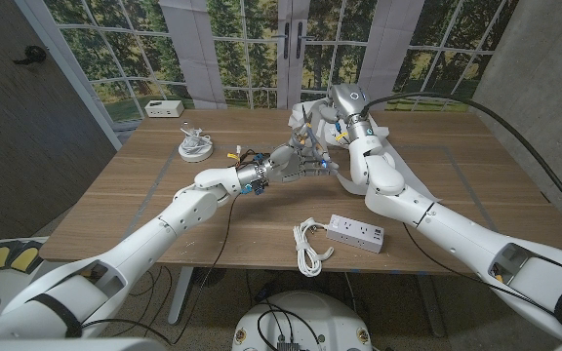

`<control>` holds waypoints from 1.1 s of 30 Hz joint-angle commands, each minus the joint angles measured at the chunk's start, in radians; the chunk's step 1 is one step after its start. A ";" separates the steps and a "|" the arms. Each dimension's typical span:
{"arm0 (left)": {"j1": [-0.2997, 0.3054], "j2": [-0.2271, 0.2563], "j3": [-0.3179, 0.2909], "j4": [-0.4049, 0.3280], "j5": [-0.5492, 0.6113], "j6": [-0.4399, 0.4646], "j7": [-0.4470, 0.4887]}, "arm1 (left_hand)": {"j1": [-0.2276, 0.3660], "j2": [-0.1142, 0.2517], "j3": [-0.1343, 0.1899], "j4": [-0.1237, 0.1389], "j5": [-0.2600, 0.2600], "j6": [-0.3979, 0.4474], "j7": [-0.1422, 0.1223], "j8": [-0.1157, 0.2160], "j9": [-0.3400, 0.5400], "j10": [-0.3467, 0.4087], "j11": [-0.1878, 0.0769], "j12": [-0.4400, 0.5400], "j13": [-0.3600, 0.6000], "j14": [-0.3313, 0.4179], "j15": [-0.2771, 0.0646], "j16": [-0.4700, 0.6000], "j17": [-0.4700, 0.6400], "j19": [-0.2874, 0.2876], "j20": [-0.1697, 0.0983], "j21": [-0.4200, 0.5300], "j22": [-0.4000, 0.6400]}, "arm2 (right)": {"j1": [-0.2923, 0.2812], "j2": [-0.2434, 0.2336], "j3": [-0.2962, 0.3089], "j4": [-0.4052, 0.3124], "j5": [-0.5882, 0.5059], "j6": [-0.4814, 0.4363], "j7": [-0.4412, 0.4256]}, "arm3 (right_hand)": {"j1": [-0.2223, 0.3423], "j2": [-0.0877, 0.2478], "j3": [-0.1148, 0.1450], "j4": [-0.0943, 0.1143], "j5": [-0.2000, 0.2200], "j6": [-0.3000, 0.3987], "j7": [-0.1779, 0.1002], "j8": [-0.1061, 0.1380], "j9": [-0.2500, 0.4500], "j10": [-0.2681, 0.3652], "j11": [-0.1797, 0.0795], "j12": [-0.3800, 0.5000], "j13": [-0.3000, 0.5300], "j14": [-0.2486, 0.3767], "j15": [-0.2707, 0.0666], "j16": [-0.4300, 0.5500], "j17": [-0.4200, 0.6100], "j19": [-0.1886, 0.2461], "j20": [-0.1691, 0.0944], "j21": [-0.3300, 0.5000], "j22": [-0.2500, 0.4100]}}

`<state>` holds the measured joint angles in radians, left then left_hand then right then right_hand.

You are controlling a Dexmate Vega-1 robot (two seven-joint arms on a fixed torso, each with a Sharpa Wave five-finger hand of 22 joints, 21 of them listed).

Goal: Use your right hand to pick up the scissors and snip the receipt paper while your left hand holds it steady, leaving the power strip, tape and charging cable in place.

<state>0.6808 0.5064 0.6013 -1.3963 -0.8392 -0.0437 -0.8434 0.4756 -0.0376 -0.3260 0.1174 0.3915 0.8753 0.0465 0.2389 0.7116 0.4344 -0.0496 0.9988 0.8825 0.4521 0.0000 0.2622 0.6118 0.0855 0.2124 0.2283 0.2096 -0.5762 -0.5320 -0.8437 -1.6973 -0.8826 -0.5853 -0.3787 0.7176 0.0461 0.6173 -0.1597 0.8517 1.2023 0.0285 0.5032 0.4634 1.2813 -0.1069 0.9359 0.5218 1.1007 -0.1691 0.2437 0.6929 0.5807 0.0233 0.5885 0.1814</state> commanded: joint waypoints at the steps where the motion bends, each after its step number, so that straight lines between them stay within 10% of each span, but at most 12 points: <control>1: -0.010 -0.012 0.002 0.017 -0.002 -0.006 -0.013 | 0.006 0.005 -0.002 0.008 -0.003 0.019 0.022 -0.001 0.002 0.001 -0.006 0.005 0.002 0.008 -0.001 -0.001 0.002 -0.003 0.004 -0.002 0.000 | -0.013 -0.009 0.008 -0.018 0.008 0.025 -0.021 | 0.044 0.031 0.015 -0.005 0.005 0.003 0.001 0.004 0.000 0.002 -0.003 0.004 0.001 0.041 -0.062 -0.002 0.004 0.010 -0.001 0.010 0.003; 33: -0.016 -0.018 0.008 0.020 0.001 0.001 -0.027 | 0.004 0.007 -0.003 0.012 -0.004 0.018 0.021 -0.006 0.003 -0.005 -0.004 0.009 -0.003 0.009 -0.001 -0.007 0.003 -0.002 0.004 -0.001 0.000 | -0.038 -0.004 0.018 0.018 -0.007 0.105 -0.144 | 0.046 0.048 -0.018 0.002 -0.024 -0.053 -0.013 -0.012 0.000 -0.054 -0.015 0.012 0.005 0.032 -0.063 -0.008 0.041 -0.003 -0.005 0.010 0.006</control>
<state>0.6637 0.4893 0.6082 -1.3742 -0.8398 -0.0444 -0.8668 0.4756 -0.0376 -0.3260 0.1256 0.3915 0.8773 0.0444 0.2389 0.7114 0.4266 -0.0452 1.0024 0.8770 0.4521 0.0000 0.2585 0.6119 0.0855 0.2124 0.2283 0.2096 -0.6116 -0.5415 -0.8197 -1.7025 -0.8787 -0.4975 -0.4930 0.7176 0.0461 0.6123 -0.1584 0.8371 1.1668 0.0206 0.4987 0.4634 1.2510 -0.1074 0.9400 0.5264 1.1096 -0.1717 0.2322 0.7253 0.5807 0.0232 0.5885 0.1840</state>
